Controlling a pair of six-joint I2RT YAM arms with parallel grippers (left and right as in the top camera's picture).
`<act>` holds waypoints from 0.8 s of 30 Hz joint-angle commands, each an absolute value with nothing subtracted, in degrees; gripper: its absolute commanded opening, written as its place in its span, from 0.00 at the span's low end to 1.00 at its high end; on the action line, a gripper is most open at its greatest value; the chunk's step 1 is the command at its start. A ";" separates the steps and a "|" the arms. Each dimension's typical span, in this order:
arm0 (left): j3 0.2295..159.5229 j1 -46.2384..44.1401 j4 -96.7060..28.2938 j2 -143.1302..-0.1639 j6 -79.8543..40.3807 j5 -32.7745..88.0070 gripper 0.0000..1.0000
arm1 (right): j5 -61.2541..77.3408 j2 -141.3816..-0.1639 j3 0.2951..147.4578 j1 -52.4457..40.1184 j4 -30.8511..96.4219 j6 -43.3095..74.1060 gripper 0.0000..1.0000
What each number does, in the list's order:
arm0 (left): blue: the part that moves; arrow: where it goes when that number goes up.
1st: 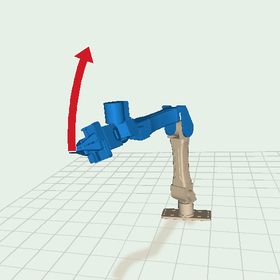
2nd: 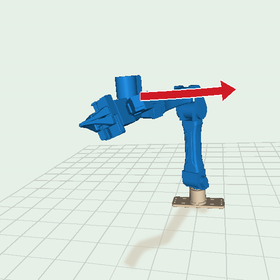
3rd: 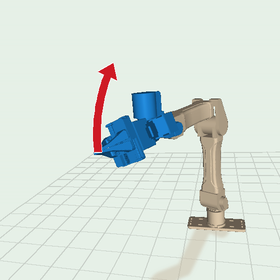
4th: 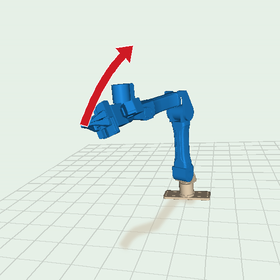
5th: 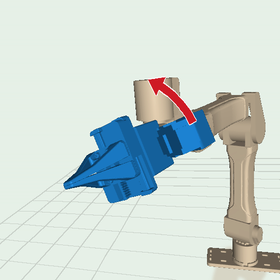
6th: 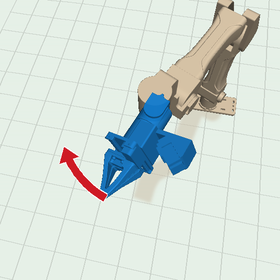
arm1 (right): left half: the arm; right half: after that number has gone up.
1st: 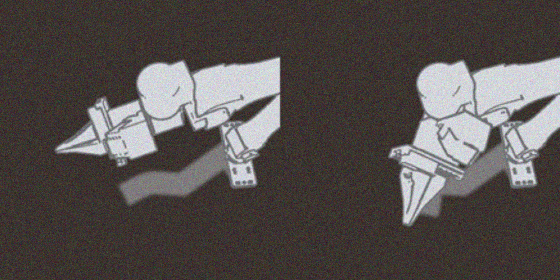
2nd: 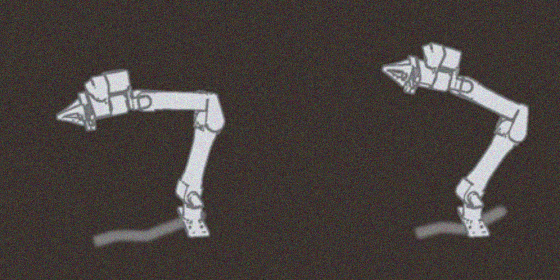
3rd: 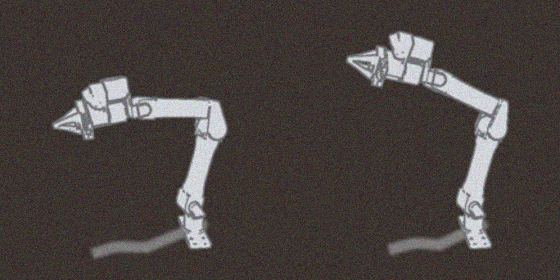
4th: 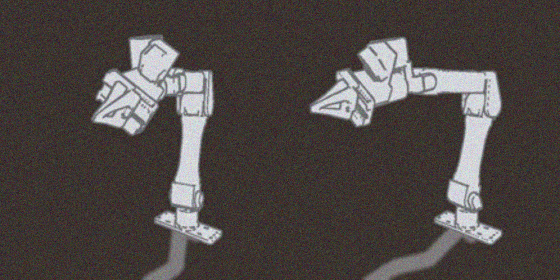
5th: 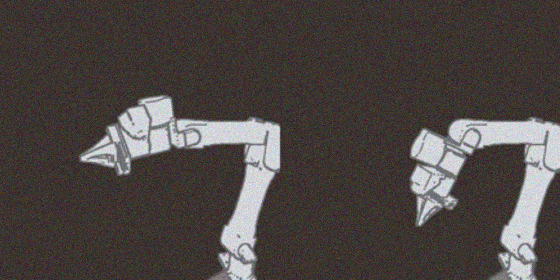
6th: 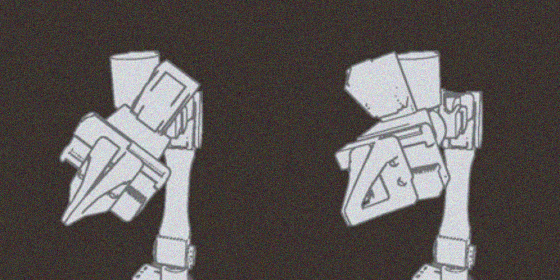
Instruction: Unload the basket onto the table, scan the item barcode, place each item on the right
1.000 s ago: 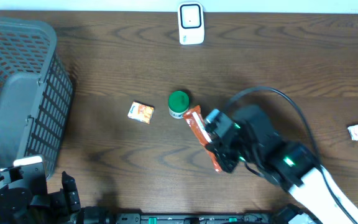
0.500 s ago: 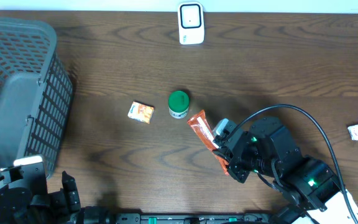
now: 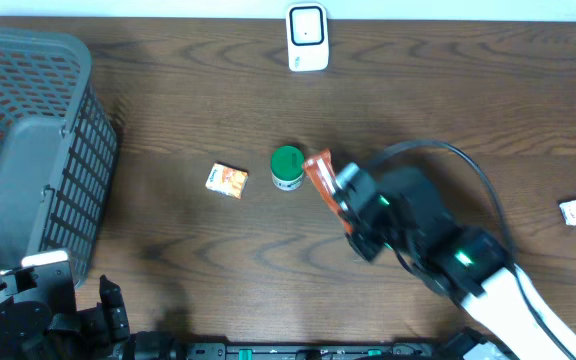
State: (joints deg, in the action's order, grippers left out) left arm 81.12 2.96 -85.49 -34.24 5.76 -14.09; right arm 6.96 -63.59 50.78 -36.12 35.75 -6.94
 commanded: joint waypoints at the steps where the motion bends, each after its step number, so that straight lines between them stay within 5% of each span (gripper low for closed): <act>1: 81.43 3.20 -85.47 -34.35 5.06 -14.59 0.97 | -1.93 -73.28 52.90 -34.98 30.22 -5.67 0.01; 15: 81.43 3.20 -85.49 -34.35 5.06 -14.59 0.97 | -33.58 -115.00 90.85 -24.23 13.89 -27.24 0.01; 24: 81.43 3.20 -85.49 -34.35 5.04 -14.61 0.97 | -49.65 -139.61 111.53 -24.25 -12.91 -63.86 0.01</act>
State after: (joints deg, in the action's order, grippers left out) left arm 81.12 2.96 -85.47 -34.26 5.76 -14.06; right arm -43.11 -134.47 105.54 -24.23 -7.57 -47.68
